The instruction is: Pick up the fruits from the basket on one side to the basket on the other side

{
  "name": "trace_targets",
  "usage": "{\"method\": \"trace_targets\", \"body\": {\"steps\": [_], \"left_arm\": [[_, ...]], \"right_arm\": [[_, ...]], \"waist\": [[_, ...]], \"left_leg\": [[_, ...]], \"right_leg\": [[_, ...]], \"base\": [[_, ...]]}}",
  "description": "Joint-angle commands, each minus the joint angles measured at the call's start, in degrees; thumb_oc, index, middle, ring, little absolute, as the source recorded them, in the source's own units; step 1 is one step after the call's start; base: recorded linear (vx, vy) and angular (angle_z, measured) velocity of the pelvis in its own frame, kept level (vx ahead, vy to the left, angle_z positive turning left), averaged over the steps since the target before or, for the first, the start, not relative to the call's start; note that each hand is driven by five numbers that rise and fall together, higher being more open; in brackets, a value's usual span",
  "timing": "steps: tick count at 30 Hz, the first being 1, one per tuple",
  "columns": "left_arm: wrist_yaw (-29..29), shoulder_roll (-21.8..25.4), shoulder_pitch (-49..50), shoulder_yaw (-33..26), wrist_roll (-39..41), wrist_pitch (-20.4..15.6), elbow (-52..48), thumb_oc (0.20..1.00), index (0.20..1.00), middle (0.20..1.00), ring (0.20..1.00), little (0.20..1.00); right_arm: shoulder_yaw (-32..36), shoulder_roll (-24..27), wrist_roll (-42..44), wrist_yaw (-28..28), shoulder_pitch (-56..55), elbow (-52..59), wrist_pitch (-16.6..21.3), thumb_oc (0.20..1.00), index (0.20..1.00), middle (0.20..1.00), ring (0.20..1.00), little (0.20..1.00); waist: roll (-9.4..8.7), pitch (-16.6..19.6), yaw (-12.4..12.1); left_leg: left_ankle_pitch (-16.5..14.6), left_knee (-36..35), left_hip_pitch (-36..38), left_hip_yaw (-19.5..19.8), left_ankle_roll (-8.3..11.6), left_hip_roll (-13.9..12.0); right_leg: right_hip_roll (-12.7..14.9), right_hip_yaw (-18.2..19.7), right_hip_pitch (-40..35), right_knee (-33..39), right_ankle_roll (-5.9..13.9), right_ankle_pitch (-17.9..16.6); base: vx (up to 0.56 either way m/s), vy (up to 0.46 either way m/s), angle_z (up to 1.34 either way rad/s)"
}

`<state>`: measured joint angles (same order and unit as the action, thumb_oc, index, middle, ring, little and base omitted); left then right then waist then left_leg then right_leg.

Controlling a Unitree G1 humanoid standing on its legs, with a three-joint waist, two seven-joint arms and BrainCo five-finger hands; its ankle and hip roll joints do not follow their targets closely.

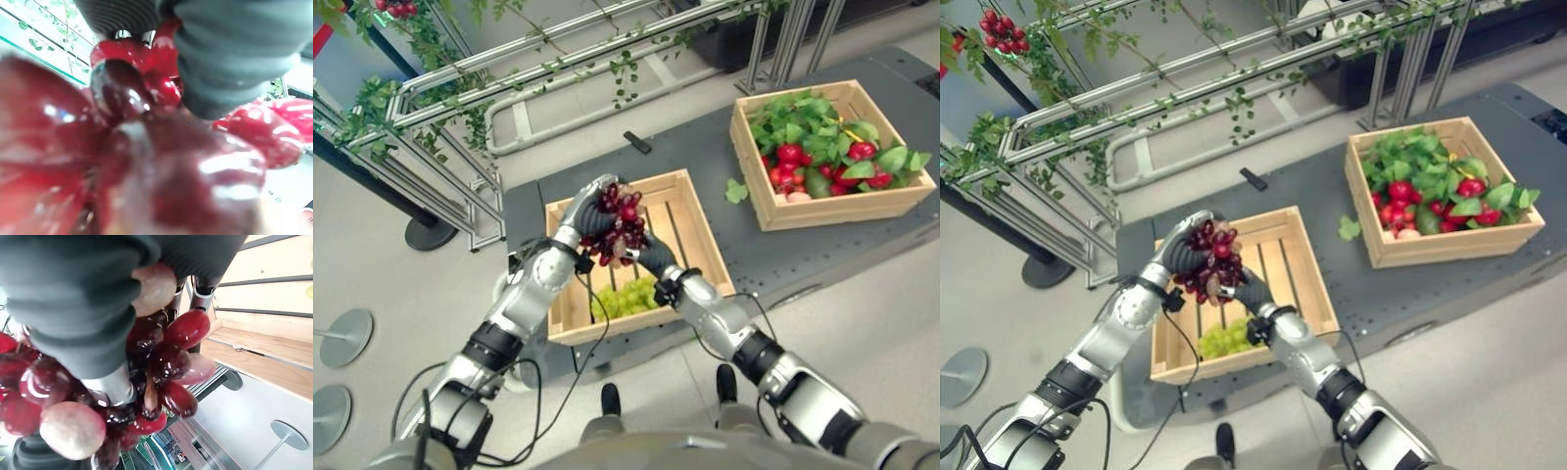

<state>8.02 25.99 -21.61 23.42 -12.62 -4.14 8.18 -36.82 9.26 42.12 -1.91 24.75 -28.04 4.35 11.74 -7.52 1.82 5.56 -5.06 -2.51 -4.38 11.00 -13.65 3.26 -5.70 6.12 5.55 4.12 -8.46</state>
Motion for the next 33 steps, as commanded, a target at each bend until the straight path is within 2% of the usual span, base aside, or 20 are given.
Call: {"method": "trace_targets", "body": {"steps": [1, 10, 12, 13, 14, 15, 16, 23, 28, 30, 33], "left_arm": [[1.57, -1.03, -3.68, 0.55, 2.99, -3.13, -2.21, 0.2, 0.2, 0.2, 0.2, 0.2], [1.66, -1.55, -2.88, 0.26, 5.69, -3.51, -2.56, 0.203, 0.203, 0.203, 0.203, 0.203], [1.41, -1.67, -2.58, 0.06, 6.92, -3.76, -2.52, 0.498, 0.498, 0.498, 0.498, 0.498], [1.41, -1.67, -2.58, 0.06, 6.93, -3.77, -2.51, 0.498, 0.498, 0.498, 0.498, 0.498], [1.35, -1.75, -2.55, 0.08, 7.46, -3.78, -2.44, 0.589, 0.589, 0.589, 0.589, 0.589], [1.32, -1.88, -2.37, 0.07, 8.27, -3.9, -2.35, 0.827, 0.827, 0.827, 0.827, 0.827], [1.39, -2.01, -2.24, 0.04, 8.61, -4.02, -2.24, 1.0, 1.0, 1.0, 1.0, 1.0], [1.89, -2.67, -0.81, -0.52, 13.03, -4.86, -2.09, 1.0, 1.0, 1.0, 1.0, 1.0], [2.12, -4.36, 0.7, -1.18, 21.34, -6.49, -1.83, 1.0, 1.0, 1.0, 1.0, 1.0], [1.92, -5.96, 2.56, -1.85, 28.53, -8.11, -2.31, 1.0, 1.0, 1.0, 1.0, 1.0], [1.99, -7.11, 4.06, -2.3, 33.14, -9.01, -2.7, 1.0, 1.0, 1.0, 1.0, 1.0]], "right_arm": [[1.26, -8.2, -0.83, -0.17, 5.8, -1.47, 3.22, 0.2, 0.2, 0.2, 0.2, 0.2], [1.51, -8.1, -1.04, 0.22, 5.63, -2.1, 3.34, 0.2, 0.2, 0.2, 0.2, 0.2], [1.58, -7.91, -1.01, 0.27, 5.37, -1.75, 3.28, 0.2, 0.2, 0.2, 0.2, 0.2], [1.58, -7.9, -1.01, 0.27, 5.36, -1.74, 3.28, 0.2, 0.2, 0.2, 0.2, 0.2], [1.59, -7.81, -1.08, 0.24, 5.28, -1.73, 3.21, 0.2, 0.2, 0.2, 0.2, 0.2], [1.64, -7.84, -1.16, 0.28, 5.27, -1.81, 3.23, 0.2, 0.2, 0.2, 0.2, 0.2], [1.6, -7.84, -1.26, 0.29, 5.21, -1.94, 3.27, 0.2, 0.2, 0.2, 0.2, 0.2], [1.62, -7.63, -1.31, 0.54, 4.59, -1.93, 3.28, 0.2, 0.2, 0.2, 0.2, 0.2], [1.59, -7.64, -1.59, 0.7, 4.32, -2.2, 3.48, 0.2, 0.2, 0.2, 0.2, 0.2], [1.7, -7.58, -1.79, 1.11, 3.95, -2.47, 3.91, 0.2, 0.2, 0.2, 0.2, 0.2], [1.9, -7.34, -2.32, 1.61, 3.67, -2.48, 4.42, 0.2, 0.2, 0.2, 0.2, 0.2]], "waist": [[-1.92, 1.38, -0.71], [-2.13, 1.4, -0.86], [-2.18, 1.41, -0.89], [-2.18, 1.42, -0.88], [-2.22, 1.44, -0.84], [-2.22, 1.47, -0.85], [-2.24, 1.47, -0.86], [-2.46, 1.57, -1.04], [-2.51, 1.49, -1.07], [-2.57, 1.33, -1.19], [-2.76, 1.11, -1.24]], "left_leg": [[-1.54, 3.32, -4.04, 1.5, -1.6, 2.69], [-1.45, 3.33, -3.91, 1.6, -1.55, 2.68], [-1.38, 3.33, -4.0, 1.73, -1.54, 2.71], [-1.37, 3.32, -4.01, 1.74, -1.54, 2.71], [-1.36, 3.3, -4.06, 1.77, -1.51, 2.72], [-1.35, 3.32, -4.09, 1.81, -1.51, 2.73], [-1.35, 3.38, -4.1, 1.85, -1.51, 2.74], [-1.17, 3.42, -4.17, 2.18, -1.35, 2.61], [-0.91, 3.47, -4.37, 2.33, -1.24, 2.56], [-0.65, 3.47, -4.52, 2.67, -1.14, 2.46], [-0.52, 3.61, -4.63, 2.97, -1.05, 2.42]], "right_leg": [[-0.19, -1.82, -6.61, -1.93, 1.58, 13.22], [-0.21, -1.84, -6.88, -1.96, 1.52, 13.26], [-0.3, -1.88, -6.85, -1.97, 1.49, 13.29], [-0.3, -1.88, -6.85, -1.98, 1.49, 13.3], [-0.31, -1.93, -6.81, -2.01, 1.5, 13.31], [-0.34, -1.93, -6.78, -2.05, 1.47, 13.33], [-0.39, -1.94, -6.76, -2.14, 1.44, 13.36], [-0.68, -2.24, -6.94, -2.2, 1.32, 13.58], [-0.82, -2.44, -6.86, -2.36, 1.22, 13.64], [-0.97, -2.71, -6.88, -2.55, 1.06, 13.75], [-1.18, -3.04, -6.95, -2.72, 0.9, 13.91]], "base": [[0.0, 0.0, 0.0], [0.0, 0.0, 0.0], [0.0, 0.0, 0.0], [0.0, 0.0, 0.0], [0.0, 0.0, 0.0], [0.0, 0.0, 0.0], [-0.01, -0.009, 0.03], [-0.01, -0.013, 0.05], [0.0, -0.003, 0.01], [-0.01, -0.016, 0.01], [-0.02, -0.031, 0.02]]}}
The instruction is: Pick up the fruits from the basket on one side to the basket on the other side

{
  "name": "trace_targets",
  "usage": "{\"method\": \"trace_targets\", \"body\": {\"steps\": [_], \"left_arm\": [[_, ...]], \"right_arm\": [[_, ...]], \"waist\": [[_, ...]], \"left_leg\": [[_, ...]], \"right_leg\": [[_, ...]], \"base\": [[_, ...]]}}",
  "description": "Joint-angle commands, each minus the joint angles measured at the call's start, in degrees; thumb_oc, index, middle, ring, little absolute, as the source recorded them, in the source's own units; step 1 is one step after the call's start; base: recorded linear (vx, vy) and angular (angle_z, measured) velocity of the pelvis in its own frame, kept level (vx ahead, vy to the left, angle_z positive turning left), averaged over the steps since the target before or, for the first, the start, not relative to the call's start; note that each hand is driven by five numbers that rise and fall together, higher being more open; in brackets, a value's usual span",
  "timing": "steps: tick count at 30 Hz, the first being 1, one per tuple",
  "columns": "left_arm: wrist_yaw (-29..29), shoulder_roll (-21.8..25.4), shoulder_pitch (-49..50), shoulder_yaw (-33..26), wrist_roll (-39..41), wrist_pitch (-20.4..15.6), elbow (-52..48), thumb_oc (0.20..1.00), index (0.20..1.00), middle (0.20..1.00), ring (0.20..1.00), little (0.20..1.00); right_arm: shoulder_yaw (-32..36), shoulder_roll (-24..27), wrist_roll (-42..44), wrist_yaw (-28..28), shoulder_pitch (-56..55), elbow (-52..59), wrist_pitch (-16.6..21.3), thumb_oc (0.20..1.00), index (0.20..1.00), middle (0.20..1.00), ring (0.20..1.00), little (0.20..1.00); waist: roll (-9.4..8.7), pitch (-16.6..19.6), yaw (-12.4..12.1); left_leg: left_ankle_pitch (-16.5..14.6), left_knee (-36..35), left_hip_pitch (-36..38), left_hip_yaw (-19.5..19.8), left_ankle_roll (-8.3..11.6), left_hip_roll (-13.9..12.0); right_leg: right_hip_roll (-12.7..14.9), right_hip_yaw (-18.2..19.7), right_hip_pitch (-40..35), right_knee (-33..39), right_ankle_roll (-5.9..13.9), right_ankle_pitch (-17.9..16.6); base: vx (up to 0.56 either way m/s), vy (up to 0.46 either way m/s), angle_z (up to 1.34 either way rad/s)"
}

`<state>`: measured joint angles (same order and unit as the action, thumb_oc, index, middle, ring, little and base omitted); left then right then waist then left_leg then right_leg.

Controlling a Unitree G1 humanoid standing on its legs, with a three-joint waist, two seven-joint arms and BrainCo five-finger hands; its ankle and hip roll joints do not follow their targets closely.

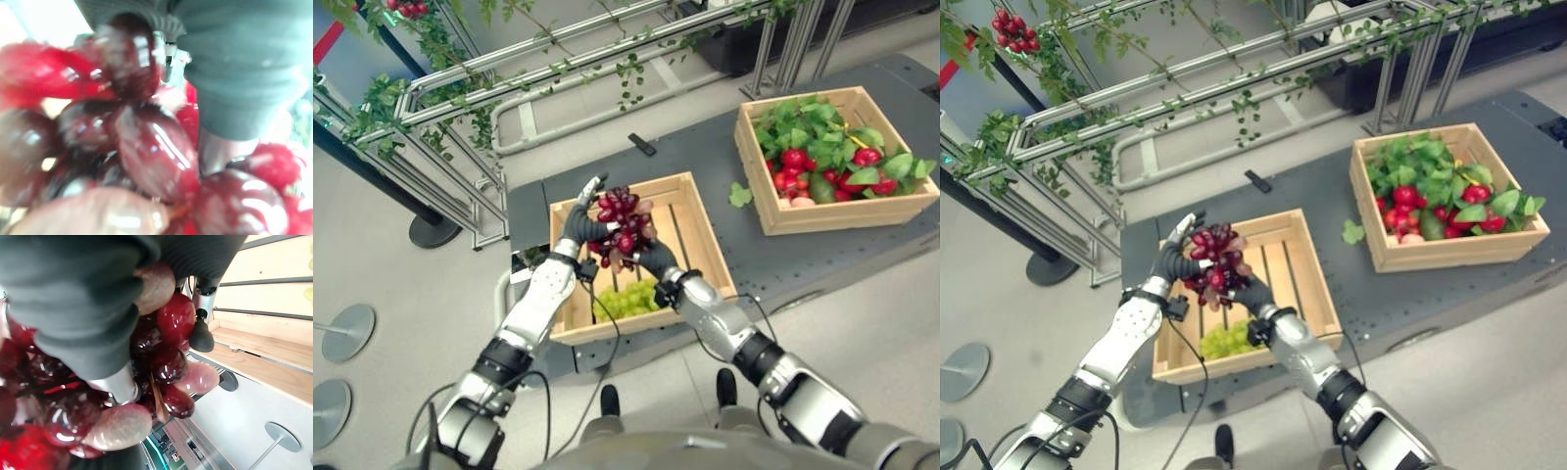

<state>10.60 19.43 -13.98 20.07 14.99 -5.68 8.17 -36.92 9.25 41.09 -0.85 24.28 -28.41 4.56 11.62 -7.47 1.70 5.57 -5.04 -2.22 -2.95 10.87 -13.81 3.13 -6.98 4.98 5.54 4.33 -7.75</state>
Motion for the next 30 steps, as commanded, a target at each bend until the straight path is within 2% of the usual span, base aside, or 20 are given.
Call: {"method": "trace_targets", "body": {"steps": [1, 7, 11, 17, 21, 30], "left_arm": [[-0.82, -0.8, -3.06, 0.87, 7.29, -7.84, -3.0, 1.0, 1.0, 1.0, 1.0, 1.0], [-1.91, -1.62, 2.12, -1.81, 14.49, -9.09, -6.15, 1.0, 1.0, 1.0, 1.0, 1.0], [-1.89, -1.82, 4.89, -4.43, 15.79, -9.83, -8.13, 1.0, 1.0, 1.0, 1.0, 1.0], [-2.32, -2.32, 8.05, -7.35, 16.89, -10.67, -8.89, 1.0, 1.0, 1.0, 1.0, 1.0], [-2.81, -2.86, 11.1, -10.72, 17.2, -11.35, -9.14, 1.0, 1.0, 1.0, 1.0, 1.0], [-2.76, -3.91, 13.15, -14.47, 15.93, -11.56, -5.49, 1.0, 1.0, 1.0, 1.0, 1.0]], "right_arm": [[2.03, -7.16, -1.52, 0.72, 4.13, -2.24, 4.37, 0.2, 0.2, 0.2, 0.2, 0.2], [4.0, -5.51, -3.19, 2.02, 2.37, -3.04, 5.24, 0.2, 0.2, 0.2, 0.2, 0.2], [6.06, -3.89, -4.9, 2.76, 0.92, -3.33, 5.87, 0.2, 0.2, 0.2, 0.2, 0.2], [8.65, -1.2, -8.21, 3.44, -1.24, -3.02, 6.47, 0.2, 0.2, 0.2, 0.2, 0.2], [12.5, 1.58, -10.78, 4.34, -4.4, -2.28, 7.5, 0.2, 0.2, 0.2, 0.2, 0.2], [20.03, 6.49, -15.32, 5.95, -11.05, 2.26, 8.9, 0.2, 0.2, 0.2, 0.2, 0.2]], "waist": [[-2.74, 0.96, -1.21], [-3.17, 0.56, -1.76], [-3.41, 0.45, -2.05], [-3.83, 0.42, -2.12], [-4.45, 0.47, -2.43], [-6.0, 0.25, -2.16]], "left_leg": [[-0.46, 3.62, -4.99, 1.64, -0.9, 2.58], [0.07, 3.74, -5.33, 2.65, -0.5, 2.51], [0.49, 3.88, -5.66, 3.33, -0.28, 2.42], [0.9, 4.04, -6.01, 4.1, 0.01, 2.33], [1.59, 4.05, -6.35, 4.76, 0.56, 2.14], [2.74, 4.09, -6.35, 5.5, 1.11, 2.0]], "right_leg": [[-1.11, -1.81, -5.83, -2.75, 0.65, 13.24], [-1.64, -3.01, -6.4, -2.8, 0.3, 13.75], [-1.89, -3.77, -6.63, -2.74, 0.05, 13.99], [-2.35, -4.57, -7.12, -2.65, -0.31, 14.37], [-2.76, -5.77, -7.62, -2.48, -0.68, 14.64], [-3.49, -7.68, -8.69, -2.37, -1.23, 14.78]], "base": [[-0.03, -0.036, 0.03], [-0.02, -0.041, 0.08], [-0.01, -0.039, 0.16], [-0.01, -0.043, 0.1], [-0.01, -0.057, 0.13], [-0.01, -0.05, 0.15]]}}
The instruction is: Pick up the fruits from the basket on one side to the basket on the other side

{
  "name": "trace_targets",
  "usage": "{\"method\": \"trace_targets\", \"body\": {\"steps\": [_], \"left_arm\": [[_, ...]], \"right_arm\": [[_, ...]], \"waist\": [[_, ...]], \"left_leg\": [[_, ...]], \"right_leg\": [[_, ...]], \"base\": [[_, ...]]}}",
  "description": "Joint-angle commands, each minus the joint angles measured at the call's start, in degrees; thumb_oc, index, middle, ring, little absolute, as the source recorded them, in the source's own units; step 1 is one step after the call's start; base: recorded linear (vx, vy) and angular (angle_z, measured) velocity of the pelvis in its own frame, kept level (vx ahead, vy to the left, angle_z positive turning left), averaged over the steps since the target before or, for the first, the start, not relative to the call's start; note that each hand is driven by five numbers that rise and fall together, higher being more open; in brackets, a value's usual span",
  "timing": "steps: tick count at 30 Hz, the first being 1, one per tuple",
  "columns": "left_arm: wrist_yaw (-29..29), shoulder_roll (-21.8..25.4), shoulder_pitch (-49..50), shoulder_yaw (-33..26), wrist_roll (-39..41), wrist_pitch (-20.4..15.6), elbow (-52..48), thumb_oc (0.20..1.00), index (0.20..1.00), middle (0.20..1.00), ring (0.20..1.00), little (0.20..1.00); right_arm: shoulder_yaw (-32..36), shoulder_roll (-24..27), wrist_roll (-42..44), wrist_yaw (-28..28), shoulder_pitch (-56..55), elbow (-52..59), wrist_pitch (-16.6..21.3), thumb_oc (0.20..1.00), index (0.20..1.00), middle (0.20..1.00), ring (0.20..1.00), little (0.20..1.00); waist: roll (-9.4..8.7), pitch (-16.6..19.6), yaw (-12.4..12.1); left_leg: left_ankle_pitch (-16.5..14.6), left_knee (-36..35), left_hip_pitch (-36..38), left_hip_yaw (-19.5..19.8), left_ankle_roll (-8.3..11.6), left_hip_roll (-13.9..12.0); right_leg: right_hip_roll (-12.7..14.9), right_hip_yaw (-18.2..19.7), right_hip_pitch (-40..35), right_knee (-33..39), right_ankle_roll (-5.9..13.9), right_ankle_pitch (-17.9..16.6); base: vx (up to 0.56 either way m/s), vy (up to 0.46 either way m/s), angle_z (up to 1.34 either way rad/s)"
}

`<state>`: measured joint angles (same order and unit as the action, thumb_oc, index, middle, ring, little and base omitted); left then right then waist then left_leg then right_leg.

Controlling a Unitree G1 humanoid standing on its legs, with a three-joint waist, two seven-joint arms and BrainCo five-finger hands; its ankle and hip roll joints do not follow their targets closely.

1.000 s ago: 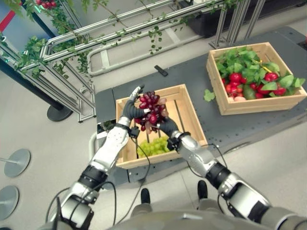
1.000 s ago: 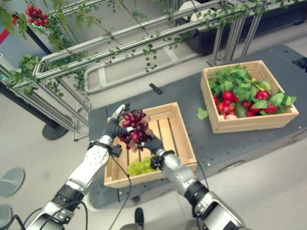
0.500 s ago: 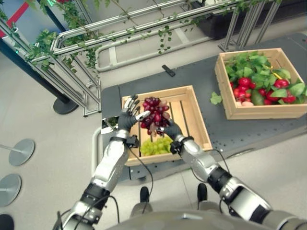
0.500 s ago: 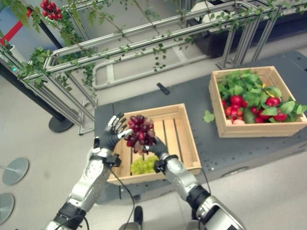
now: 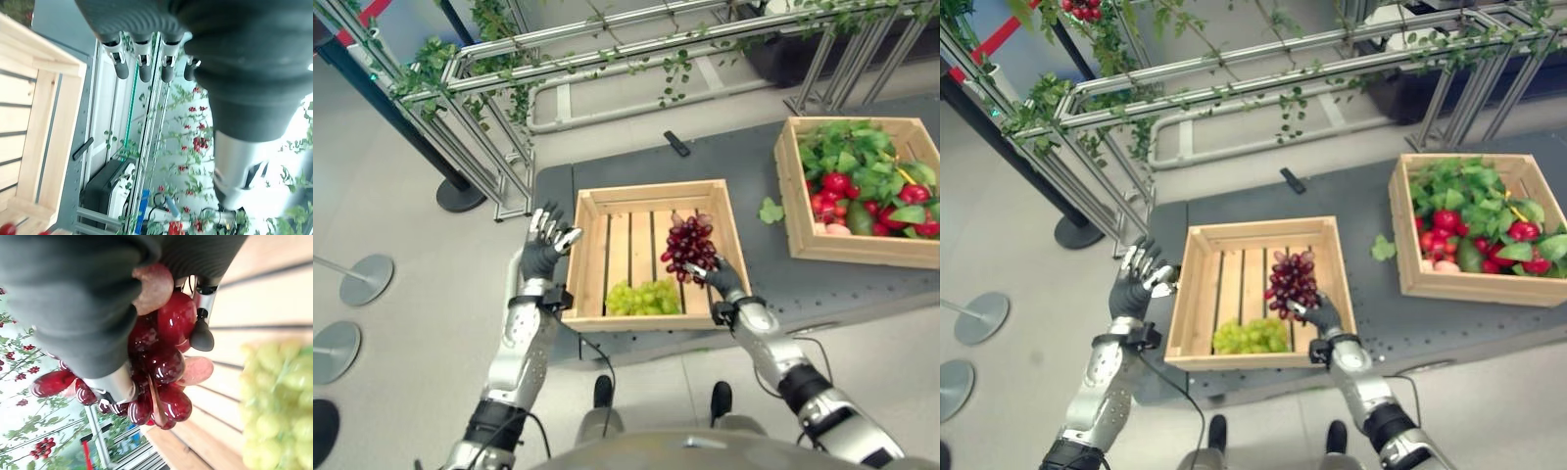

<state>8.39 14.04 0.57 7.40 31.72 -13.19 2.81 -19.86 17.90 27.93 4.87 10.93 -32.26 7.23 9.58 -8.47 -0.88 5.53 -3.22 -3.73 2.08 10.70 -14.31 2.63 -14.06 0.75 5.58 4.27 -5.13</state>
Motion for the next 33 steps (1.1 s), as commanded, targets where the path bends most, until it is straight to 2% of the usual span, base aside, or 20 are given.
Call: {"method": "trace_targets", "body": {"steps": [1, 3, 4, 5, 6, 10, 12, 13, 14, 17, 19, 21, 23, 28, 31, 33], "left_arm": [[-0.3, 1.32, -1.08, -2.15, -1.3, -3.95, 0.6, 1.0, 1.0, 1.0, 1.0, 1.0], [-0.56, 0.88, -0.48, -2.56, -1.83, -3.69, 1.97, 1.0, 1.0, 1.0, 1.0, 1.0], [-0.77, 0.76, -0.16, -3.1, -2.46, -3.49, 3.48, 1.0, 1.0, 1.0, 1.0, 1.0], [-0.78, 0.75, -0.15, -3.06, -2.47, -3.51, 3.51, 1.0, 1.0, 1.0, 1.0, 1.0], [-0.94, 0.57, 0.3, -3.34, -2.71, -3.19, 4.4, 1.0, 1.0, 1.0, 1.0, 1.0], [-1.31, 0.47, 0.97, -3.97, -4.19, -2.44, 6.71, 1.0, 1.0, 1.0, 1.0, 1.0], [-1.61, 0.39, 1.37, -4.51, -5.14, -2.24, 7.55, 1.0, 1.0, 1.0, 1.0, 1.0], [-1.92, 0.35, 1.67, -4.77, -5.36, -2.15, 7.93, 1.0, 1.0, 1.0, 1.0, 1.0], [-2.1, -0.23, 1.87, -5.05, -4.96, -2.05, 8.97, 1.0, 1.0, 1.0, 1.0, 1.0], [-2.32, -0.64, 1.89, -5.39, -5.18, -2.06, 9.64, 1.0, 1.0, 1.0, 1.0, 1.0], [-2.24, -0.82, 2.11, -5.53, -5.63, -2.05, 9.99, 1.0, 1.0, 1.0, 1.0, 1.0], [-2.76, -0.9, 2.91, -5.77, -6.26, -1.85, 10.4, 1.0, 1.0, 1.0, 1.0, 1.0], [-2.8, -0.9, 3.03, -5.34, -6.73, -1.64, 10.72, 1.0, 1.0, 1.0, 1.0, 1.0], [-3.03, -0.12, 3.08, -5.1, -7.81, -1.44, 9.73, 1.0, 1.0, 1.0, 1.0, 1.0], [-2.82, 0.86, 2.22, -4.34, -8.54, -1.43, 9.34, 1.0, 1.0, 1.0, 1.0, 1.0], [-2.96, 1.42, 2.15, -4.33, -8.72, -1.39, 8.94, 1.0, 1.0, 1.0, 1.0, 1.0]], "right_arm": [[3.89, -1.72, -2.58, 0.37, 1.35, 7.0, 6.42, 0.2, 0.2, 0.2, 0.2, 0.2], [6.0, -0.55, -3.6, 0.63, -0.82, 9.18, 6.59, 0.2, 0.2, 0.2, 0.2, 0.2], [7.78, 0.49, -4.74, 0.67, -2.26, 10.77, 6.87, 0.2, 0.2, 0.2, 0.2, 0.2], [7.82, 0.49, -4.77, 0.68, -2.37, 10.89, 6.81, 0.2, 0.2, 0.2, 0.2, 0.2], [8.64, 0.94, -5.41, 0.62, -3.37, 11.93, 6.67, 0.2, 0.2, 0.2, 0.2, 0.2], [12.18, 1.78, -6.58, 0.1, -6.8, 16.22, 6.73, 0.2, 0.2, 0.2, 0.2, 0.2], [14.23, 2.38, -7.11, -0.29, -8.82, 18.54, 6.92, 0.2, 0.2, 0.2, 0.2, 0.2], [15.14, 2.56, -7.8, -0.72, -9.81, 19.38, 6.79, 0.2, 0.2, 0.2, 0.2, 0.2], [16.42, 2.5, -8.47, -0.66, -11.11, 20.17, 6.91, 0.2, 0.2, 0.2, 0.2, 0.2], [18.01, 2.65, -9.9, -0.56, -12.48, 20.3, 6.73, 0.2, 0.2, 0.2, 0.2, 0.2], [19.61, 2.63, -10.09, -0.39, -14.0, 20.09, 6.78, 0.2, 0.2, 0.2, 0.2, 0.2], [21.24, 2.47, -10.96, -0.84, -16.36, 21.16, 6.64, 0.2, 0.2, 0.2, 0.2, 0.2], [22.72, 1.87, -11.3, -0.58, -17.88, 21.05, 6.83, 0.2, 0.2, 0.2, 0.2, 0.2], [24.98, 0.05, -10.08, -0.87, -20.72, 21.94, 6.74, 0.2, 0.2, 0.2, 0.2, 0.2], [25.72, -0.76, -9.91, -0.71, -21.4, 22.41, 6.75, 0.2, 0.2, 0.2, 0.2, 0.2], [25.91, -1.25, -10.06, -0.8, -21.63, 22.98, 6.42, 0.2, 0.2, 0.2, 0.2, 0.2]], "waist": [[-4.16, 1.24, 0.49], [-4.71, 0.9, 0.65], [-5.57, 0.56, 0.94], [-5.58, 0.57, 0.94], [-6.29, 0.6, 1.15], [-8.61, 0.59, 1.96], [-9.77, 0.58, 2.2], [-10.33, 0.78, 2.48], [-10.87, 1.03, 2.69], [-10.61, 1.3, 3.06], [-10.7, 1.69, 3.85], [-10.62, 2.92, 4.46], [-10.47, 3.4, 5.31], [-11.16, 3.24, 6.63], [-12.16, 2.31, 7.82], [-12.62, 1.8, 7.96]], "left_leg": [[2.75, 2.31, -4.72, 0.43, 1.24, 2.52], [2.67, 3.09, -4.88, 0.35, 0.99, 2.94], [1.04, 4.66, -4.78, 0.66, -0.07, 4.19], [0.91, 4.83, -4.83, 0.67, -0.12, 4.25], [-1.97, 6.35, -4.07, 1.05, -1.39, 5.91], [-10.02, 12.36, -2.03, 2.38, -4.45, 11.37], [-15.39, 16.11, -0.63, 3.69, -6.86, 16.18], [-17.04, 17.74, -0.27, 4.52, -8.18, 18.49], [-18.88, 20.43, 0.4, 6.77, -10.01, 22.54], [-20.48, 21.71, 0.77, 8.46, -11.02, 23.73], [-20.66, 20.9, 1.12, 8.29, -10.84, 22.38], [-20.37, 17.16, 3.5, 8.67, -11.14, 21.52], [-19.14, 12.8, 5.3, 7.85, -11.19, 20.63], [-16.92, 7.96, 6.13, 5.85, -11.68, 19.84], [-14.12, 4.33, 5.28, 4.84, -12.12, 19.89], [-12.94, 2.73, 4.83, 3.45, -12.6, 19.95]], "right_leg": [[-2.98, -0.73, -4.61, -2.4, -1.1, 12.13], [-2.63, -1.17, -4.85, -2.44, -1.06, 11.96], [-2.04, -1.23, -4.28, -2.91, -1.01, 11.52], [-1.99, -1.25, -4.31, -2.93, -0.96, 11.56], [-1.55, -1.07, -3.91, -3.26, -1.07, 11.36], [-0.63, -0.13, -2.14, -3.8, -0.89, 10.36], [-0.61, 0.73, -1.4, -3.77, -0.92, 10.02], [-0.61, 1.33, -0.61, -3.98, -0.91, 9.73], [-0.92, 2.65, 0.41, -4.22, -1.03, 9.37], [-1.4, 4.19, 1.46, -5.12, -1.16, 9.21], [-1.32, 4.8, 2.36, -5.34, -0.96, 8.45], [-1.65, 5.22, 2.78, -5.28, -0.48, 7.54], [-1.82, 5.46, 3.69, -5.19, 0.21, 6.39], [-1.24, 6.75, 7.16, -5.18, 1.88, 2.91], [-0.66, 8.05, 10.81, -4.8, 3.67, -0.55], [0.16, 7.82, 12.39, -4.82, 4.95, -1.56]], "base": [[0.0, -0.018, 0.09], [-0.03, -0.025, 0.08], [-0.05, -0.017, 0.05], [-0.06, -0.032, -0.01], [-0.04, -0.029, -0.03], [-0.08, -0.038, -0.03], [-0.08, -0.02, -0.11], [-0.05, 0.018, -0.46], [-0.04, 0.03, -0.48], [-0.02, 0.082, -0.17], [-0.03, 0.111, -0.08], [-0.01, 0.121, -0.09], [-0.07, 0.143, -0.11], [-0.15, 0.138, -0.23], [-0.26, 0.129, -0.3], [-0.2, 0.114, -0.45]]}}
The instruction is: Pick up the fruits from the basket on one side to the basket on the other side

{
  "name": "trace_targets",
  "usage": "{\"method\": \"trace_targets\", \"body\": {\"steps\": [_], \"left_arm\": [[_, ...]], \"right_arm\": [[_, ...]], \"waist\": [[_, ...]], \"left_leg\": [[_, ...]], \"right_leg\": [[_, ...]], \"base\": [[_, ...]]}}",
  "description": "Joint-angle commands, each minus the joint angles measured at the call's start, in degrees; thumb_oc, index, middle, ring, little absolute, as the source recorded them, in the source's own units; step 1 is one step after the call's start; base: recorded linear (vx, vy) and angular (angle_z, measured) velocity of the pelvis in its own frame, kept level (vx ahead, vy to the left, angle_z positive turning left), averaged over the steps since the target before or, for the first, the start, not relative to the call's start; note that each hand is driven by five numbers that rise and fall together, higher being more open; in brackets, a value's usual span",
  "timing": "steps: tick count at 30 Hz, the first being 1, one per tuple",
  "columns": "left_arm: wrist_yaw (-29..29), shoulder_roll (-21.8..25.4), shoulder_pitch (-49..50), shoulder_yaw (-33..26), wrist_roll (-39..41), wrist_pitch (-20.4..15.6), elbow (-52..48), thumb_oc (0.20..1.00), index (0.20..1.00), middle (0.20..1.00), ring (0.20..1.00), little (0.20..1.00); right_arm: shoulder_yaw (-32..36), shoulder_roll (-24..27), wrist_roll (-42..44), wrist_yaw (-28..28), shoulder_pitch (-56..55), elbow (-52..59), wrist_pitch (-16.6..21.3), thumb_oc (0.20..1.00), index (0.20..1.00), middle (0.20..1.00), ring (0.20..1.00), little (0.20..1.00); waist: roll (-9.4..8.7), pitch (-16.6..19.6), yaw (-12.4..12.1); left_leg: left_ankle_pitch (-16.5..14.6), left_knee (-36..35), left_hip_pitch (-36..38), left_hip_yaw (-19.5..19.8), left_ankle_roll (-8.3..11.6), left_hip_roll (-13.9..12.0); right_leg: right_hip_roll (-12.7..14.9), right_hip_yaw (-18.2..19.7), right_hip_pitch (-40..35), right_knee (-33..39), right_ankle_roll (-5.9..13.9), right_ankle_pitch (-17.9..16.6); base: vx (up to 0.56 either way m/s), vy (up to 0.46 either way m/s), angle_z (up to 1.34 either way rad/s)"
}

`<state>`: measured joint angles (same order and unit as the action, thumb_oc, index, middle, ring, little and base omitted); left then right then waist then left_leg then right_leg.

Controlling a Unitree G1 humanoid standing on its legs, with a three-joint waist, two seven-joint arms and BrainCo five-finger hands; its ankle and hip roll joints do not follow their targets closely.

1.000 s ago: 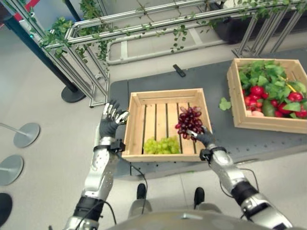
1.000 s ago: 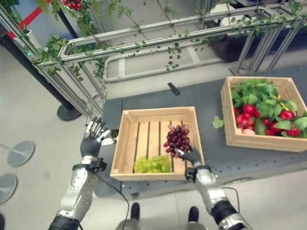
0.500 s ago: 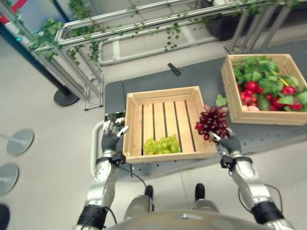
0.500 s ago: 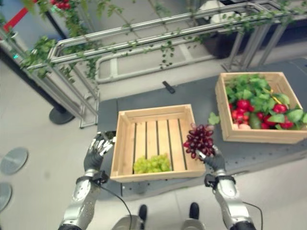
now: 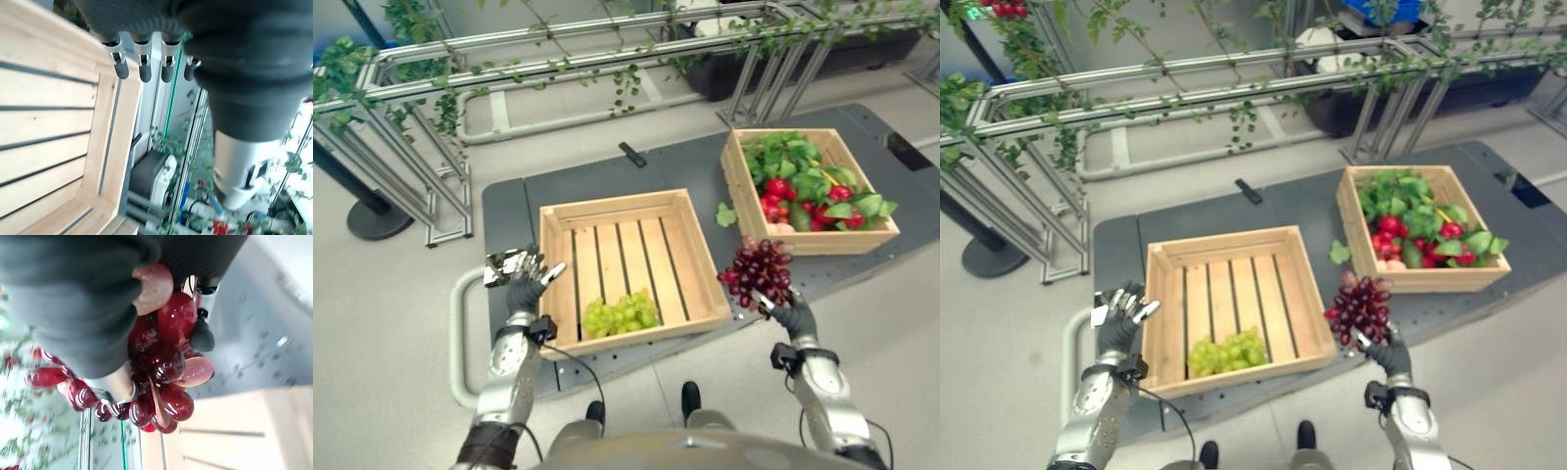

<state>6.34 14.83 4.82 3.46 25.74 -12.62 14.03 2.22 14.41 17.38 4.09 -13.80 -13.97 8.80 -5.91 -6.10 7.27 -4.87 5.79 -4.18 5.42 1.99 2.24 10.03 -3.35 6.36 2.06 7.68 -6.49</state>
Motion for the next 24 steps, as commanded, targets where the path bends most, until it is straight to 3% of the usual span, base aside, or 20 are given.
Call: {"method": "trace_targets", "body": {"steps": [1, 3, 6, 7, 10, 14, 16, 18, 24], "left_arm": [[-0.84, 0.87, -1.94, -0.42, -2.97, -1.99, -2.46, 1.0, 1.0, 1.0, 1.0, 1.0], [-0.52, 1.35, -2.06, -0.46, -3.11, -1.93, -2.76, 1.0, 1.0, 1.0, 1.0, 1.0], [-0.62, 1.51, -2.16, -0.21, -3.01, -1.83, -2.61, 1.0, 1.0, 1.0, 1.0, 1.0], [-1.03, 1.77, -2.03, 0.01, -2.87, -1.57, -2.62, 1.0, 1.0, 1.0, 1.0, 1.0], [-1.26, 1.67, -1.68, -0.3, -2.7, -1.12, -2.58, 1.0, 1.0, 1.0, 1.0, 1.0], [-0.51, 1.74, -1.49, -1.54, -1.76, -1.27, -3.03, 1.0, 1.0, 1.0, 1.0, 1.0], [-0.25, 1.59, -1.28, -2.15, -1.65, -1.2, -3.3, 1.0, 1.0, 1.0, 1.0, 1.0], [0.07, 1.51, -0.68, -2.6, -1.49, -1.42, -3.54, 1.0, 1.0, 1.0, 1.0, 1.0], [-0.53, 1.39, 0.41, -2.43, -1.03, -1.19, -3.92, 1.0, 1.0, 1.0, 1.0, 1.0]], "right_arm": [[3.79, 2.04, 0.39, -0.21, 3.06, 4.76, 4.78, 0.2, 0.2, 0.2, 0.2, 0.2], [3.3, 1.62, 0.02, -0.08, 3.4, 4.9, 4.59, 0.2, 0.2, 0.2, 0.2, 0.2], [3.63, 1.47, -0.1, 0.0, 3.03, 5.04, 4.55, 0.2, 0.2, 0.2, 0.2, 0.2], [4.46, 1.32, 0.42, -0.08, 2.28, 5.1, 4.56, 0.2, 0.2, 0.2, 0.2, 0.2], [4.93, 1.3, -0.13, -0.1, 1.66, 4.91, 4.34, 0.2, 0.2, 0.2, 0.2, 0.2], [4.94, 1.04, -0.45, 0.05, 2.02, 5.0, 3.96, 0.2, 0.2, 0.2, 0.2, 0.2], [4.56, 0.8, -0.63, 0.23, 2.47, 4.92, 3.53, 0.2, 0.2, 0.2, 0.2, 0.2], [3.8, 0.85, -1.86, 0.69, 2.9, 4.78, 2.99, 0.2, 0.2, 0.2, 0.2, 0.2], [4.33, 1.54, -1.5, 0.54, 2.01, 6.25, 2.71, 0.2, 0.2, 0.2, 0.2, 0.2]], "waist": [[2.77, -1.1, -0.21], [2.94, -2.19, -0.57], [3.69, -2.18, -1.0], [4.04, -1.81, -1.82], [4.54, -0.6, -3.15], [4.94, 0.68, -4.93], [3.82, 1.4, -6.48], [2.77, 2.0, -7.22], [3.71, 2.55, -5.71]], "left_leg": [[-1.85, -6.77, 4.99, -1.01, -3.86, 3.14], [-0.51, -6.17, 3.34, -3.33, -3.33, 1.79], [0.92, -6.75, 2.1, -4.69, -3.04, 0.32], [1.76, -7.14, 1.13, -6.27, -2.84, -0.92], [2.28, -6.69, -0.38, -9.36, -2.57, -2.75], [3.03, -5.6, -2.15, -14.53, -1.81, -5.48], [2.75, -4.53, -2.64, -17.77, -1.58, -5.73], [2.93, -4.75, -2.18, -20.42, -1.23, -5.96], [4.97, -4.13, -0.75, -23.57, 1.27, -10.3]], "right_leg": [[-6.55, -3.75, 7.65, -1.74, 2.26, -0.58], [-4.67, -7.11, 8.46, -4.09, 3.34, 0.39], [-3.54, -7.52, 6.98, -6.13, 2.62, 2.69], [-2.54, -7.77, 4.17, -7.29, 1.72, 5.06], [0.42, -8.83, 0.53, -7.57, 1.73, 6.46], [5.22, -12.48, -3.03, -9.94, 2.42, 6.52], [6.74, -16.02, -6.24, -9.18, 3.67, 6.1], [6.79, -18.2, -7.23, -6.43, 4.57, 5.31], [2.86, -16.2, -8.04, -2.58, 3.2, 9.11]], "base": [[-0.25, 0.052, -0.7], [-0.3, -0.009, -1.14], [-0.21, -0.006, -0.64], [-0.21, -0.024, -0.35], [-0.19, -0.047, -0.64], [-0.19, -0.082, -0.99], [-0.15, -0.095, -0.99], [-0.06, -0.153, -1.67], [-0.01, -0.217, -0.58]]}}
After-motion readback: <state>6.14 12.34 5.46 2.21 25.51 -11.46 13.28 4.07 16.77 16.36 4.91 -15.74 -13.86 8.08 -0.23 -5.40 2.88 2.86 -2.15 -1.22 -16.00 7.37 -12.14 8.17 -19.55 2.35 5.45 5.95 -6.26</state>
